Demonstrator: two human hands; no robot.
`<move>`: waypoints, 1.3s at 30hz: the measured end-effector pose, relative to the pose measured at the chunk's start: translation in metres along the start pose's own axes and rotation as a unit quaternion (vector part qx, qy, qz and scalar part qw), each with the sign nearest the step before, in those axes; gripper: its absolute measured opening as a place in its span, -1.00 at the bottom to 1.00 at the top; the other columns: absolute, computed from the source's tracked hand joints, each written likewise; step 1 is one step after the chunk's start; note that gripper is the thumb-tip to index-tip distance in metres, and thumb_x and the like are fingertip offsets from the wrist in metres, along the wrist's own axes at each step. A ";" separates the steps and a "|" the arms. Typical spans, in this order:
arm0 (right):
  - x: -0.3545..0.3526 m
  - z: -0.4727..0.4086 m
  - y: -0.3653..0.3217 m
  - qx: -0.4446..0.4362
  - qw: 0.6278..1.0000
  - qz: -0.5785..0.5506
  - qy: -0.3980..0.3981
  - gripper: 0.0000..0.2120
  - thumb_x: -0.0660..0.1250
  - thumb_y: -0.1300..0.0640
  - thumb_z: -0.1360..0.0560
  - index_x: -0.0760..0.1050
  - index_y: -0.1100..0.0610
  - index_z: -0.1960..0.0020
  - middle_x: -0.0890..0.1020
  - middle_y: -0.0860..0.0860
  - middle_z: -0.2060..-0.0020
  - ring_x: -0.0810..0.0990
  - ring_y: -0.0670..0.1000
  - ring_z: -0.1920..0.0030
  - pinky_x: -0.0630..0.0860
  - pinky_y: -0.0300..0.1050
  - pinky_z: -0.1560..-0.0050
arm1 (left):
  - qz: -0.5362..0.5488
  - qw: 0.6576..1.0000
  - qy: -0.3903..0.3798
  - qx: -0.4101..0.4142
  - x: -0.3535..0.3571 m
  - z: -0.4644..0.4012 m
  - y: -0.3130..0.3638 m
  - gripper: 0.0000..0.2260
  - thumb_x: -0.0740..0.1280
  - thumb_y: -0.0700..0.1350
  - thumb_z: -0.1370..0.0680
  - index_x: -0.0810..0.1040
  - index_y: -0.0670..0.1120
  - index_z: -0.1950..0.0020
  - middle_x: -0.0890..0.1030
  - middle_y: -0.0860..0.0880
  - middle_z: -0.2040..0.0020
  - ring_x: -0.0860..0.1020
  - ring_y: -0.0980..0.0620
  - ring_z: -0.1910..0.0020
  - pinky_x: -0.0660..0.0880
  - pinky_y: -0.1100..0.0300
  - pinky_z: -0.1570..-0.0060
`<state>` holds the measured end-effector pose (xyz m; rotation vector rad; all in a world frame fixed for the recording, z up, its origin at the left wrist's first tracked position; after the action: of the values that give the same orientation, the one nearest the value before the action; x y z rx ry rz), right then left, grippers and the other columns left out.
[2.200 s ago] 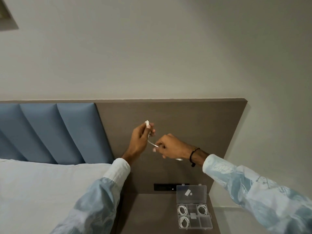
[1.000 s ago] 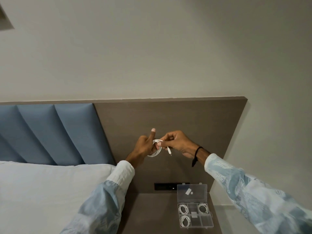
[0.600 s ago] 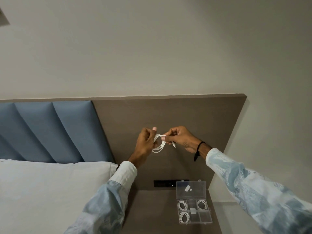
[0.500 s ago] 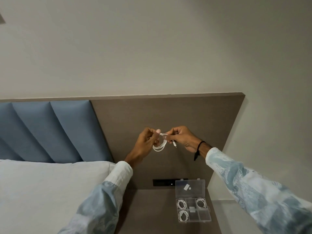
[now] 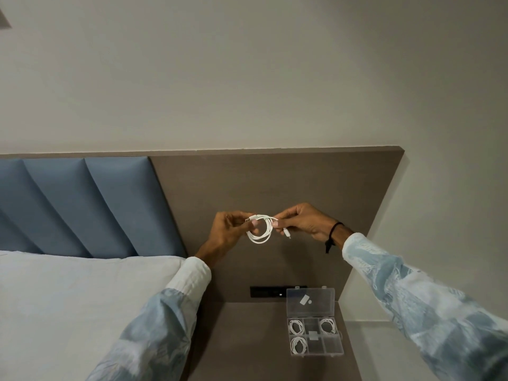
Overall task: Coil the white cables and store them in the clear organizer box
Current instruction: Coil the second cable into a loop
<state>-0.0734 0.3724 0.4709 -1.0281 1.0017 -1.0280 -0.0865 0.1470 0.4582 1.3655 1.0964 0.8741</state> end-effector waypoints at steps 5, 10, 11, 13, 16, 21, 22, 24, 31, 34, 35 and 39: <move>-0.008 -0.001 -0.006 -0.026 0.991 0.123 0.042 -0.76 0.61 0.10 -0.36 0.75 0.11 -0.01 0.78 0.03 0.07 0.69 -0.15 0.08 0.56 -0.26 -0.01 | 0.056 0.998 -0.014 -0.029 0.000 0.000 -0.006 -0.89 0.48 -0.30 -0.49 0.72 -0.23 0.00 0.74 -0.07 0.28 0.68 0.12 0.32 0.58 0.32 0.25; 0.004 -0.007 -0.006 -0.034 0.992 -0.019 0.120 -0.93 0.56 0.26 -0.41 0.76 0.14 0.12 0.78 0.05 0.17 0.72 0.02 0.12 0.65 -0.15 0.04 | 0.104 0.993 -0.004 -0.046 0.011 0.000 -0.007 -0.80 0.48 -0.28 -0.50 0.68 -0.32 -0.10 0.74 -0.11 0.27 0.68 0.07 0.28 0.60 0.27 0.17; 0.008 -0.008 -0.005 -0.011 0.992 -0.067 0.103 -0.92 0.53 0.28 -0.43 0.76 0.14 0.12 0.78 0.06 0.17 0.71 0.01 0.14 0.65 -0.16 0.10 | 0.092 0.995 0.003 -0.036 0.013 0.000 -0.005 -0.80 0.50 -0.26 -0.49 0.69 -0.31 -0.09 0.75 -0.12 0.25 0.69 0.06 0.26 0.60 0.27 0.16; 0.013 -0.007 -0.002 0.046 0.991 -0.109 0.059 -0.89 0.49 0.26 -0.46 0.76 0.12 0.07 0.76 0.04 0.17 0.70 -0.04 0.19 0.64 -0.19 0.20 | 0.034 0.999 0.017 0.002 0.014 -0.002 -0.001 -0.80 0.53 -0.20 -0.47 0.72 -0.26 -0.05 0.74 -0.15 0.22 0.70 0.05 0.23 0.60 0.25 0.12; 0.010 -0.007 0.000 0.104 0.986 -0.128 -0.004 -0.83 0.46 0.25 -0.47 0.73 0.12 -0.05 0.74 0.04 0.13 0.69 -0.05 0.17 0.65 -0.13 0.13 | -0.019 0.998 0.035 0.054 0.013 -0.004 0.004 -0.81 0.54 -0.24 -0.46 0.73 -0.27 -0.04 0.69 -0.33 0.11 0.68 -0.04 0.25 0.62 0.10 0.10; 0.005 -0.003 0.003 0.125 0.974 -0.177 -0.072 -0.71 0.37 0.31 -0.47 0.69 0.10 -0.13 0.71 0.01 0.02 0.65 -0.04 -0.03 0.57 0.12 -0.24 | -0.111 0.987 0.062 0.101 0.005 -0.009 0.006 -0.82 0.53 -0.22 -0.47 0.74 -0.23 -0.05 0.69 -0.23 0.06 0.70 -0.07 0.21 0.63 0.08 0.12; 0.006 -0.003 0.003 0.121 0.972 -0.183 -0.083 -0.70 0.39 0.28 -0.45 0.69 0.07 -0.13 0.70 -0.01 0.04 0.63 -0.06 -0.02 0.56 0.16 -0.26 | -0.120 0.985 0.063 0.107 0.005 -0.009 0.006 -0.82 0.53 -0.22 -0.47 0.74 -0.23 -0.05 0.69 -0.22 0.07 0.69 -0.01 0.23 0.62 0.12 0.15; 0.011 -0.001 0.001 0.112 0.971 -0.181 -0.106 -0.71 0.48 0.19 -0.38 0.68 0.01 -0.09 0.70 -0.05 0.07 0.63 -0.08 0.01 0.57 0.18 -0.24 | -0.138 0.981 0.065 0.119 0.007 -0.007 0.006 -0.83 0.53 -0.23 -0.47 0.74 -0.24 -0.04 0.68 -0.23 0.09 0.69 0.02 0.26 0.62 0.15 0.19; 0.030 -0.002 -0.001 0.088 0.985 -0.141 -0.057 -0.74 0.54 0.08 -0.45 0.59 -0.02 -0.10 0.69 -0.02 0.07 0.66 -0.01 0.01 0.57 -0.06 0.01 | -0.122 0.983 0.060 0.127 0.014 -0.001 0.012 -0.80 0.50 -0.26 -0.48 0.71 -0.28 -0.08 0.68 -0.26 0.12 0.68 -0.07 0.29 0.63 0.06 0.16; 0.029 0.001 -0.003 0.079 0.982 -0.155 -0.070 -0.68 0.55 0.08 -0.43 0.60 0.01 -0.16 0.68 0.03 -0.04 0.64 0.05 -0.10 0.56 -0.07 0.01 | -0.046 0.992 0.056 0.104 0.014 0.001 0.012 -0.79 0.49 -0.28 -0.49 0.70 -0.30 -0.11 0.67 -0.24 0.11 0.68 0.04 0.31 0.64 0.19 0.17; 0.029 0.001 -0.004 0.075 0.983 -0.153 -0.072 -0.69 0.54 0.08 -0.44 0.59 0.02 -0.16 0.67 0.05 -0.08 0.63 0.07 -0.13 0.56 -0.08 0.01 | -0.011 0.995 0.057 0.086 0.014 0.001 0.011 -0.79 0.48 -0.28 -0.49 0.69 -0.29 -0.11 0.68 -0.20 0.10 0.69 0.06 0.28 0.64 0.23 0.16; 0.025 0.003 -0.006 0.062 0.979 -0.171 -0.087 -0.71 0.51 0.08 -0.46 0.56 0.02 -0.16 0.67 0.05 -0.05 0.64 0.02 -0.06 0.55 -0.06 -0.07 | 0.105 0.993 0.042 0.017 0.015 0.001 0.006 -0.81 0.47 -0.27 -0.51 0.70 -0.24 -0.11 0.76 -0.09 0.07 0.72 0.03 0.13 0.64 0.23 0.09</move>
<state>-0.0666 0.3473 0.4735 -1.1896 0.6213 -1.2399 -0.0801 0.1610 0.4629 1.5027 1.0493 1.0782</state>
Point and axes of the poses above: each hand's wrist, its own z-axis away from the middle knuckle, its own x-axis out of the palm, y = z × x, the point moved 2 cm from there along -z, towards the middle knuckle
